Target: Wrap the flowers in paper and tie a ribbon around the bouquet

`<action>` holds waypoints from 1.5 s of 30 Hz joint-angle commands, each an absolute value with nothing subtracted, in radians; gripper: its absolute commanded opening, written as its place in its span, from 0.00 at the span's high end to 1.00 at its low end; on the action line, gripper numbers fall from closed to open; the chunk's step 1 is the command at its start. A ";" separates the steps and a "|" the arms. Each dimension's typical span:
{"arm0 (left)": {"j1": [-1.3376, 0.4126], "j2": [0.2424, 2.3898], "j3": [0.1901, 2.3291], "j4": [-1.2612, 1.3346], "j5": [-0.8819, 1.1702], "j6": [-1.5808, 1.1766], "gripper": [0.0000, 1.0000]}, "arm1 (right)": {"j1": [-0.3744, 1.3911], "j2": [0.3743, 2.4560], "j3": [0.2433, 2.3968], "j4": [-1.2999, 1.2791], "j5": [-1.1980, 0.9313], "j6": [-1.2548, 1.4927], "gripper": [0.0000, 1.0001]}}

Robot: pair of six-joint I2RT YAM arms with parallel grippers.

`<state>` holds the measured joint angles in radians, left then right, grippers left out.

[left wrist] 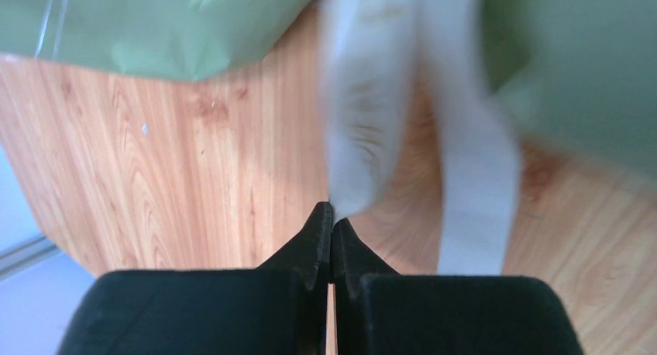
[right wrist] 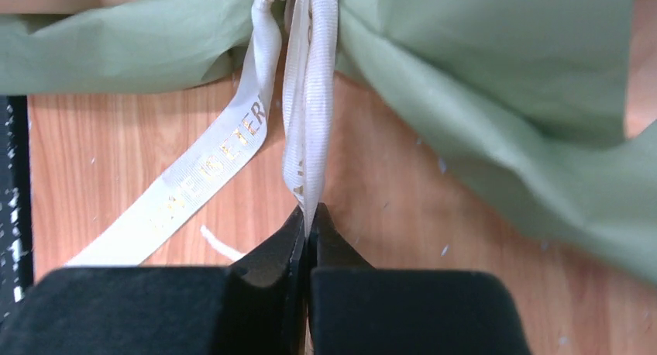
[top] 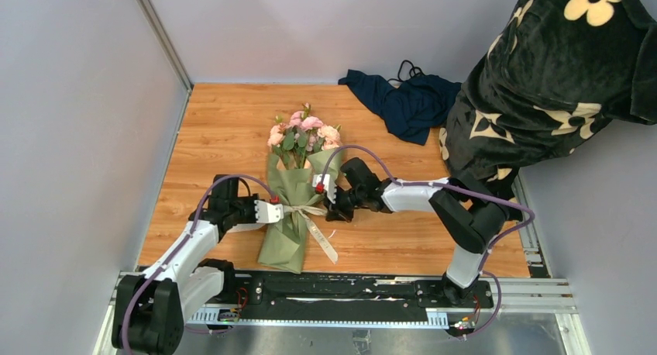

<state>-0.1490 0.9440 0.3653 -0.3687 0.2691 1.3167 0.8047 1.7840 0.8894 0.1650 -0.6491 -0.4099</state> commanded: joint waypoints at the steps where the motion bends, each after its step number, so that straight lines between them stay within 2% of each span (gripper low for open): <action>1: -0.091 0.970 0.336 -0.266 0.251 1.378 1.00 | 0.783 1.723 0.799 0.025 -0.564 -0.340 1.00; 5: -0.057 0.982 0.316 -0.235 0.277 1.429 1.00 | 0.781 1.718 0.763 0.012 -0.525 -0.316 1.00; 15: -0.046 0.951 0.364 -0.400 0.320 1.459 1.00 | 0.692 1.582 0.688 0.012 -0.514 -0.324 1.00; 16: -0.047 0.935 0.378 -0.448 0.349 1.458 1.00 | 0.694 1.565 0.700 0.005 -0.517 -0.333 0.95; 17: -0.051 0.907 0.397 -0.507 0.385 1.444 1.00 | 0.695 1.541 0.717 -0.026 -0.539 -0.338 0.74; 18: -0.062 0.889 0.421 -0.542 0.420 1.397 0.92 | 0.695 1.513 0.729 -0.042 -0.579 -0.344 0.46; 19: -0.069 0.870 0.439 -0.574 0.441 1.355 0.57 | 0.696 1.472 0.738 -0.047 -0.594 -0.345 0.31; 20: -0.074 0.851 0.458 -0.603 0.462 1.314 0.19 | 0.689 1.427 0.744 -0.051 -0.599 -0.343 0.28; 21: -0.076 0.832 0.475 -0.636 0.480 1.269 0.02 | 0.669 1.380 0.750 -0.063 -0.618 -0.344 0.28; 26: -0.077 0.796 0.670 -0.744 0.453 0.835 0.00 | 0.414 1.116 0.802 -0.065 -0.818 -0.223 0.27; 27: -0.077 0.822 0.739 -0.752 0.394 0.659 0.00 | 0.347 1.074 0.807 -0.029 -0.779 -0.155 0.27; 28: -0.077 0.861 0.806 -0.762 0.316 0.536 0.00 | 0.291 1.042 0.816 -0.012 -0.647 -0.073 0.26; 29: -0.074 0.905 0.916 -0.789 0.213 0.437 0.00 | 0.230 1.012 0.827 -0.020 -0.429 0.012 0.26; 31: -0.064 1.015 1.056 -0.866 0.105 0.312 0.00 | 0.161 0.986 0.837 -0.029 -0.282 0.070 0.26; 33: -0.045 1.100 1.183 -0.896 0.022 0.232 0.00 | 0.104 0.961 0.826 -0.013 -0.242 0.076 0.25; 35: -0.036 1.119 1.173 -0.812 0.017 0.186 0.00 | 0.094 0.935 0.785 0.046 -0.145 0.099 0.24; 38: -0.036 1.072 1.020 -0.561 -0.019 0.133 0.00 | 0.094 0.902 0.702 0.078 0.102 0.263 0.22; 45: -0.030 0.970 0.663 -0.134 -0.048 0.098 0.00 | 0.094 0.890 0.516 0.123 0.305 0.312 0.22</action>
